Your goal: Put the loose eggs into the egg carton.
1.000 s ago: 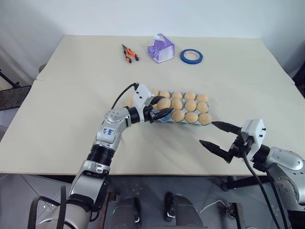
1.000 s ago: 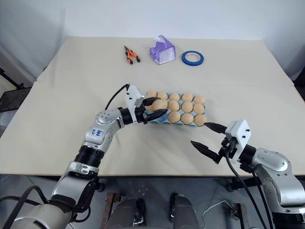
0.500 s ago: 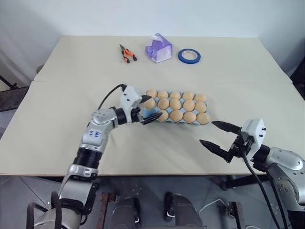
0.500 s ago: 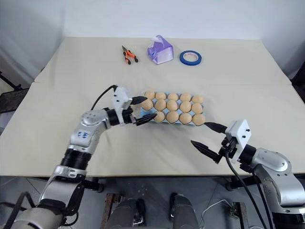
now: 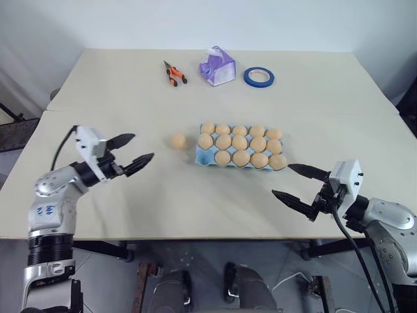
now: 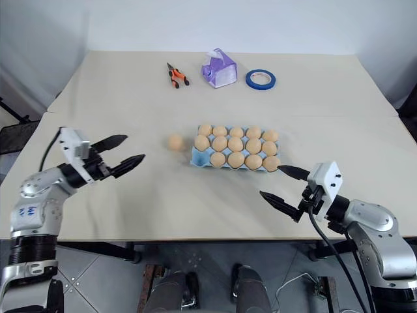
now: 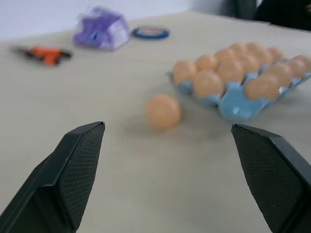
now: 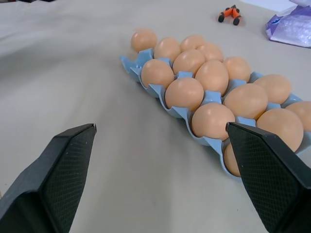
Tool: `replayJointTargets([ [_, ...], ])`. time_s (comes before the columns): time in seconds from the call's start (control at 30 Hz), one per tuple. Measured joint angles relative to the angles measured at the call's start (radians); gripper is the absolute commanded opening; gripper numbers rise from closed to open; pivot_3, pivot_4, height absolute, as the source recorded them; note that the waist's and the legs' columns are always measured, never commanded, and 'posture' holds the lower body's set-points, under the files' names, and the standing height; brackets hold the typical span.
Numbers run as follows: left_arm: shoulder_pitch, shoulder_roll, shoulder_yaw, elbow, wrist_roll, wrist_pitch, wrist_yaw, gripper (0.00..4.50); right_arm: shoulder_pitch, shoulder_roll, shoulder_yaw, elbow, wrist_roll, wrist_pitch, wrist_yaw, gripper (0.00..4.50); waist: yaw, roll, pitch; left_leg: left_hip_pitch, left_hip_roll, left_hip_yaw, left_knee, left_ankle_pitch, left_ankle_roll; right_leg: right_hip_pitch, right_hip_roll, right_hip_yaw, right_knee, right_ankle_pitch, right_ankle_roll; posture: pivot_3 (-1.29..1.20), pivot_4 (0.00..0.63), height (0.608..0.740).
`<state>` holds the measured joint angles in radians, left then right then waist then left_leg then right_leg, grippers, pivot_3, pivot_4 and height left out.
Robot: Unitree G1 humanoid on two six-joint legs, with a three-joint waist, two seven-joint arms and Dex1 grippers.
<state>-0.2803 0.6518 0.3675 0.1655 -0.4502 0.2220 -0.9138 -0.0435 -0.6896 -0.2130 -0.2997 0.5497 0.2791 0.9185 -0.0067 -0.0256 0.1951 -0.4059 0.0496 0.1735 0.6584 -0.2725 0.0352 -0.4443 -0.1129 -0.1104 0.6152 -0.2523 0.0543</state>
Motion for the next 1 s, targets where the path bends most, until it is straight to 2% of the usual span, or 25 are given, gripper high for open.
replayJointTargets([
  [0.07, 0.095, 0.026, 0.033, 0.008, -0.002, 0.007, -0.008, 4.45, 0.003, 0.003, 0.002, 0.004, 0.0, -0.003, 0.001, 4.5, -0.004, 0.0, 0.0, 0.0, 0.0, 0.0, -0.001, 0.0, 0.0, 0.0, 0.0, 0.0, 0.0, 0.0, -0.001, 0.0, 0.15, 0.74],
  [0.17, 0.144, 0.031, 0.064, 0.008, -0.015, 0.007, -0.017, 4.45, 0.003, 0.005, 0.007, 0.01, 0.0, -0.005, 0.003, 4.5, 0.009, 0.0, 0.0, 0.0, 0.0, -0.001, -0.001, 0.0, -0.001, 0.0, 0.0, -0.002, 0.0, -0.001, -0.002, 0.0, 0.15, 0.74],
  [0.33, 0.153, 0.063, 0.098, -0.002, -0.033, 0.007, -0.022, 4.45, -0.004, 0.005, 0.009, 0.018, 0.0, -0.007, 0.009, 4.5, 0.011, 0.0, 0.0, 0.0, 0.0, 0.0, -0.005, 0.0, -0.001, 0.0, -0.001, 0.0, -0.006, 0.0, -0.001, 0.0, 0.15, 0.74],
  [0.47, 0.11, 0.062, 0.061, -0.002, -0.033, 0.007, -0.029, 4.45, -0.016, 0.005, 0.009, 0.028, 0.0, -0.007, 0.01, 4.5, 0.008, 0.0, 0.0, 0.0, 0.0, 0.0, -0.009, 0.0, -0.001, -0.001, -0.001, -0.001, -0.008, 0.0, -0.001, 0.0, 0.15, 0.74],
  [0.67, -0.181, -0.048, -0.116, 0.07, 0.037, -0.031, 0.017, 4.45, -0.031, 0.006, 0.015, 0.034, -0.002, -0.013, 0.01, 4.5, 0.025, -0.001, 0.0, 0.0, -0.001, 0.001, -0.006, 0.0, -0.001, 0.0, 0.0, -0.003, -0.006, 0.0, 0.0, 0.0, 0.15, 0.74],
  [0.8, -0.401, -0.137, -0.211, 0.286, 0.128, -0.106, 0.052, 4.45, -0.032, 0.007, 0.018, 0.035, -0.011, -0.015, 0.008, 4.5, 0.026, -0.001, 0.0, 0.0, -0.002, 0.003, -0.004, 0.0, 0.001, 0.0, 0.001, -0.008, -0.006, 0.002, 0.002, 0.0, 0.15, 0.74],
  [1.0, -0.633, -0.216, -0.306, 0.706, 0.289, -0.267, 0.157, 4.45, -0.015, 0.008, 0.015, 0.032, -0.017, -0.016, 0.001, 4.5, 0.017, -0.001, 0.0, -0.001, -0.001, 0.002, -0.002, 0.003, 0.006, 0.0, 0.002, -0.01, -0.005, 0.002, 0.003, 0.0, 0.15, 0.74],
])
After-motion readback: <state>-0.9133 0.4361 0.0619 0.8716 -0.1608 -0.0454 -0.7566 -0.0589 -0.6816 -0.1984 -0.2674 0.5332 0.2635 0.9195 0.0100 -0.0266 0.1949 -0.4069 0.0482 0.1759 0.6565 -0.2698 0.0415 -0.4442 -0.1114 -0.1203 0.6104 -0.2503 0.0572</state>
